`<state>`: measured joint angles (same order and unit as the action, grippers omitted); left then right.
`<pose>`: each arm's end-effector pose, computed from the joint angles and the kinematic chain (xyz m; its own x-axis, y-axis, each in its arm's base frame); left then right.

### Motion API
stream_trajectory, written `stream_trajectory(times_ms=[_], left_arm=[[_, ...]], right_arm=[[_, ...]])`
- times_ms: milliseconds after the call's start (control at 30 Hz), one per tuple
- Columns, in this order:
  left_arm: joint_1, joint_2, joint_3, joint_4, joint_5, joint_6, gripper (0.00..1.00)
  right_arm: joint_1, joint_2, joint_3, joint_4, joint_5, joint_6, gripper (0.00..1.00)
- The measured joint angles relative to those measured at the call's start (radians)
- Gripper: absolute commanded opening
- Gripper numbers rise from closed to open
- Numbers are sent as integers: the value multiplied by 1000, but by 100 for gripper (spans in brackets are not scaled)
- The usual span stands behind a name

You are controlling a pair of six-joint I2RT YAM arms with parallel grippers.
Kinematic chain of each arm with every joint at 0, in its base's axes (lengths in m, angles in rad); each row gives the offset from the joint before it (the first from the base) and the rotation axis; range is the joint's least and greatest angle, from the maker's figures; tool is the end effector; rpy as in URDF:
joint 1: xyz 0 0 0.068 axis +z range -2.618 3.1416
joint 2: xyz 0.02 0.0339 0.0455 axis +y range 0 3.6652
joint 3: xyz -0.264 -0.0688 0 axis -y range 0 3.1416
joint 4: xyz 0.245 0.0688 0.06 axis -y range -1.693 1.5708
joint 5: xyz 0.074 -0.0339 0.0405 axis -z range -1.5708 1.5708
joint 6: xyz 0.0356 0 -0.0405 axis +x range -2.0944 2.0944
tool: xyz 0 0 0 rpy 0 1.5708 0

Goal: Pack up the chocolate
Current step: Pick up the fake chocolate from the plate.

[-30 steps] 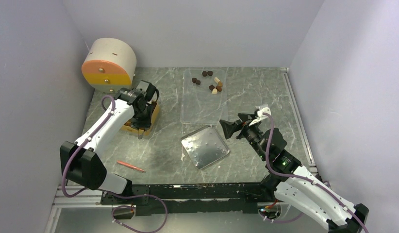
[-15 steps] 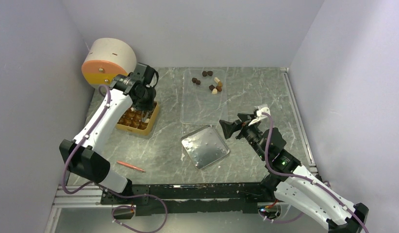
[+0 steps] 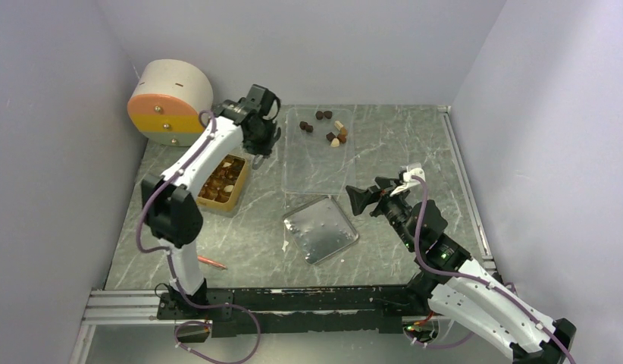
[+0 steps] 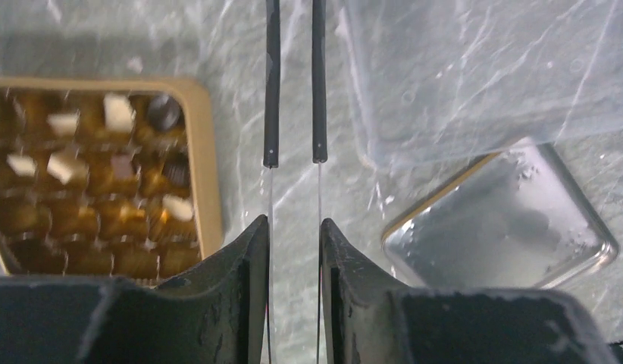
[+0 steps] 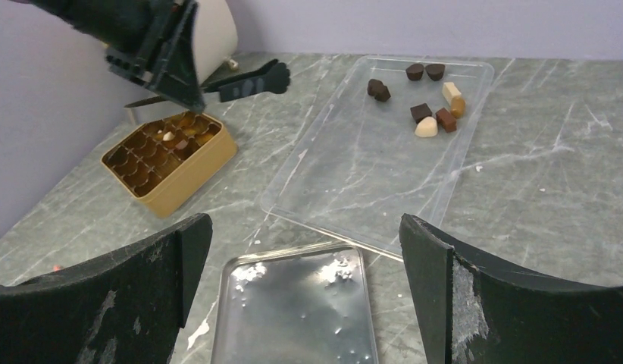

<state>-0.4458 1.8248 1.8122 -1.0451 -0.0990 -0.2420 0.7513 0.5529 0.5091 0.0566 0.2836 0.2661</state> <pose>0.3496 -0.1632 0.3306 -0.8555 0.1445 -0.4972 0.1857 0.9820 -0.0340 0.1171 0.0957 0.3027 -0.1095 0.2432 -0.9638 -0.4374 0.8589 0.2664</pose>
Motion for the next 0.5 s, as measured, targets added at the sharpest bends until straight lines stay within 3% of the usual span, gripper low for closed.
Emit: stream_trajectory(times_ms=[267,500], left_arm=[[-57,228,177,80,35,43,34],[-58,307,201,132,61,47,35]], right_arm=[[0,5,0,-4,24,0,100],[0,21,0,-4,26,0,100]])
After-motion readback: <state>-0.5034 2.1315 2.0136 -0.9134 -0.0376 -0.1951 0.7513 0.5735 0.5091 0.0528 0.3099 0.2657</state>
